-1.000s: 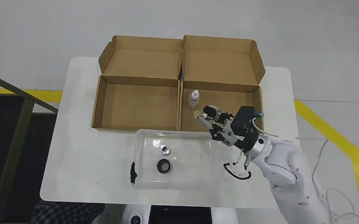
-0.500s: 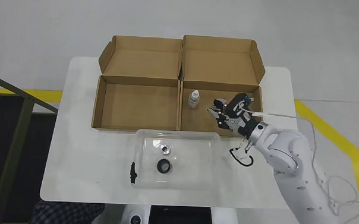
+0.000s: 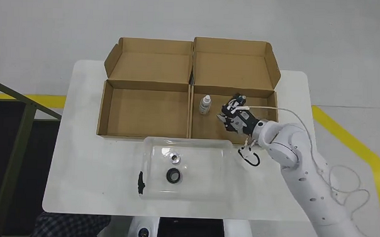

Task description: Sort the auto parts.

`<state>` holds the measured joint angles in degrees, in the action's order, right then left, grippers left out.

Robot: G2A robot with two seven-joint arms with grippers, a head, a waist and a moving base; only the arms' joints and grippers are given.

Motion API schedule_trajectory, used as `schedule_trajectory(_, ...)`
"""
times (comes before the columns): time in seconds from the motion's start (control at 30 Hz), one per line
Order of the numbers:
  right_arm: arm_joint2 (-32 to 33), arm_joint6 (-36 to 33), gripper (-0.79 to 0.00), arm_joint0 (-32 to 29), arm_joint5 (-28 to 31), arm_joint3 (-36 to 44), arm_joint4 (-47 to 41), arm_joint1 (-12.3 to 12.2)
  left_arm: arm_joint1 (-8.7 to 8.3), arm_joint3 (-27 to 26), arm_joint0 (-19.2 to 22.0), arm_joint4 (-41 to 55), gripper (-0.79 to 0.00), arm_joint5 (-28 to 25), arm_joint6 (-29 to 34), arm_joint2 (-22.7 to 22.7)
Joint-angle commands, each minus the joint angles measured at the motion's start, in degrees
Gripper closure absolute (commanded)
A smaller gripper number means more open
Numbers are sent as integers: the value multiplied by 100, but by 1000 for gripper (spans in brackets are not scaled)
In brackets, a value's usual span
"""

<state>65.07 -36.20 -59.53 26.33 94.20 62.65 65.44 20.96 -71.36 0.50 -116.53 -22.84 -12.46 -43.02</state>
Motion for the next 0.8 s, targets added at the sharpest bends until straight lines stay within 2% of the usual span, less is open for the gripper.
schedule_trajectory(0.0, -104, -61, 0, 117, -38, -128, 50, 21, 0, 0, 0, 0, -785, 0, 0, 0)
schedule_trajectory(0.43, -617, -281, 0, 698, -141, -961, 191, 162, 0, 0, 0, 0, -785, 0, 0, 0)
schedule_trajectory(0.53, -683, -288, -129, 774, -133, -1079, 178, 185, 0, 0, 0, 0, -785, 0, 0, 0)
schedule_trajectory(0.6, -718, -274, -268, 813, -143, -1134, 172, 200, 0, 0, 0, 0, -785, 0, 0, 0)
schedule_trajectory(0.63, -729, -272, -462, 829, -151, -1155, 165, 206, 0, 0, 0, 0, -785, 0, 0, 0)
schedule_trajectory(0.67, -735, -260, -733, 840, -164, -1168, 149, 212, 0, 0, 0, 0, -785, 0, 0, 0)
schedule_trajectory(0.7, -736, -247, -785, 852, -181, -1169, 135, 217, 0, 0, 0, 0, -785, 0, 0, 0)
schedule_trajectory(0.77, -721, -221, -785, 854, -207, -1128, 129, 220, 0, 0, 0, 0, -785, 0, 0, 0)
